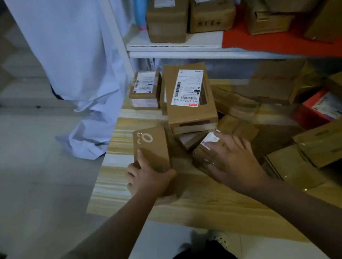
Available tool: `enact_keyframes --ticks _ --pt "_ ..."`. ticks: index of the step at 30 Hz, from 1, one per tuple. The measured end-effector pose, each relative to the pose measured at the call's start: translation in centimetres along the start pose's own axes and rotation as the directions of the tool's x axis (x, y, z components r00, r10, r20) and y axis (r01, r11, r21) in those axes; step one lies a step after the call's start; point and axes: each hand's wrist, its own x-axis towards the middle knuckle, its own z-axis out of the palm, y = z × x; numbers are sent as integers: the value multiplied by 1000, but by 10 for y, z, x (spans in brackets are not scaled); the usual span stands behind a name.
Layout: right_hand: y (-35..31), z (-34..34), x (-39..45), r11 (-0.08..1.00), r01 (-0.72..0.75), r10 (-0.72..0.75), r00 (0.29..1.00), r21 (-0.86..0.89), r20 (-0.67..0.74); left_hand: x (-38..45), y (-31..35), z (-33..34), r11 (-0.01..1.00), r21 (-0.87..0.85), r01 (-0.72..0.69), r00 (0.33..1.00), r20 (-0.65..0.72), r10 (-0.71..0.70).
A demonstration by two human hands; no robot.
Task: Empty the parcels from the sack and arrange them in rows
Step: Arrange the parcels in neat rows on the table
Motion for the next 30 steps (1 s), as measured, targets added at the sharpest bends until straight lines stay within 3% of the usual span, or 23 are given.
enact_keyframes --ticks 2,3,5,7,9,11,14,16,18,20,22,24,27,30 --pt "-1 5 8 996 -20 17 999 86 28 1 -18 -15 996 -86 -15 1000 -25 13" --pt "-1 8 11 991 -21 15 999 129 47 2 -26 -25 964 -266 -13 1000 -9 11" --pt "-6 13 16 962 -17 -7 996 271 88 -2 -39 -43 741 -671 36 998 67 12" --pt "-14 16 22 861 -97 15 986 500 166 -4 -46 -57 486 -858 169 981 195 4" --pt "-25 16 27 676 -303 60 931 672 360 -8 -51 -65 252 -923 289 949 311 51" --pt "-35 14 35 512 -487 68 844 708 531 -16 -53 -68 67 -932 355 928 360 93" --pt "-51 5 42 378 -636 -36 716 672 697 -28 -54 -64 -53 -895 443 884 427 191" --pt "-62 3 44 241 -664 -158 693 708 704 -30 -51 -57 -43 -879 476 862 456 220" --pt "-70 3 45 154 -668 -160 711 728 685 -29 -46 -53 29 -871 491 858 489 156" --pt "-72 5 48 239 -622 -89 751 746 654 -26 -43 -48 188 -882 431 900 435 -22" --pt "-71 7 48 346 -576 -66 772 741 632 -25 -43 -44 316 -887 336 940 298 -164" --pt "-71 9 48 366 -561 -92 773 743 628 -28 -38 -43 378 -888 263 964 231 -130" --pt "-77 9 46 353 -541 -101 789 764 606 -33 -27 -48 581 -786 212 959 282 33" --pt "-81 17 44 342 -521 -84 812 782 577 -25 -24 -49 724 -647 239 969 212 -130"
